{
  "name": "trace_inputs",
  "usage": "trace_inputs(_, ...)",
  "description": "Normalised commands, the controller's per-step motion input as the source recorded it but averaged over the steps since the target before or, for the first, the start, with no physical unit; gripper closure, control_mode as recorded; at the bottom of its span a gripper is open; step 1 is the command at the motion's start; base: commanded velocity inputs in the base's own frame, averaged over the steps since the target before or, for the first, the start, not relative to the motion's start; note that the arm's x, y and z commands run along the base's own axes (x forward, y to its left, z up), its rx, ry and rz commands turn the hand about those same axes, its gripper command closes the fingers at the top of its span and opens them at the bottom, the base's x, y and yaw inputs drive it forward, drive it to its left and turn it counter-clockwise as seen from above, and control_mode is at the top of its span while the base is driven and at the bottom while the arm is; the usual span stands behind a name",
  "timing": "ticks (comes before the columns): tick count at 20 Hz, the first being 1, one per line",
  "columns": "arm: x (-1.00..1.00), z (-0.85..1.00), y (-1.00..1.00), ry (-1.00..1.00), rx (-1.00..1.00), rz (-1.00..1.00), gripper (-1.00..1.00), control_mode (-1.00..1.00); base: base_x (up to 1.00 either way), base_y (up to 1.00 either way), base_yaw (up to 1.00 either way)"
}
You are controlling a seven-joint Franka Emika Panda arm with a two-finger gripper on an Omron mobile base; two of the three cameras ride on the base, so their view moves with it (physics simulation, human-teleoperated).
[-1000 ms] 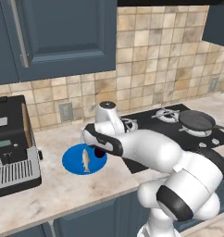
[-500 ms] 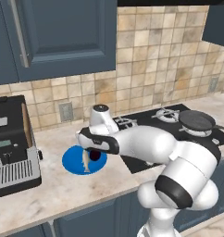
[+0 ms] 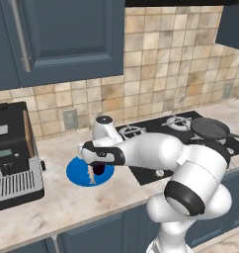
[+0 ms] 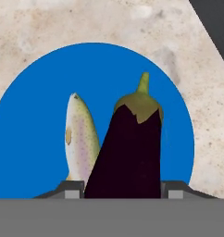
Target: Place the fish on the plate and place the eggplant on the same plate.
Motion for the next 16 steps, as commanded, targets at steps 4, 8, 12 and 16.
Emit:
trace_inputs(4, 0.00, 0.00, 0.00, 0.00, 0.00, 0.00, 1.00, -1.00, 0.00, 0.00, 0.00)
trace_inputs(8, 0.00, 0.00, 0.00, 0.00, 0.00, 0.00, -1.00, -1.00, 0.00, 0.00, 0.00)
trace_inputs(12, 0.00, 0.00, 0.00, 0.00, 0.00, 0.00, -1.00, -1.00, 0.00, 0.00, 0.00)
trace_inputs(16, 0.00, -0.01, 0.00, 0.00, 0.00, 0.00, -1.00, -1.00, 0.00, 0.00, 0.00)
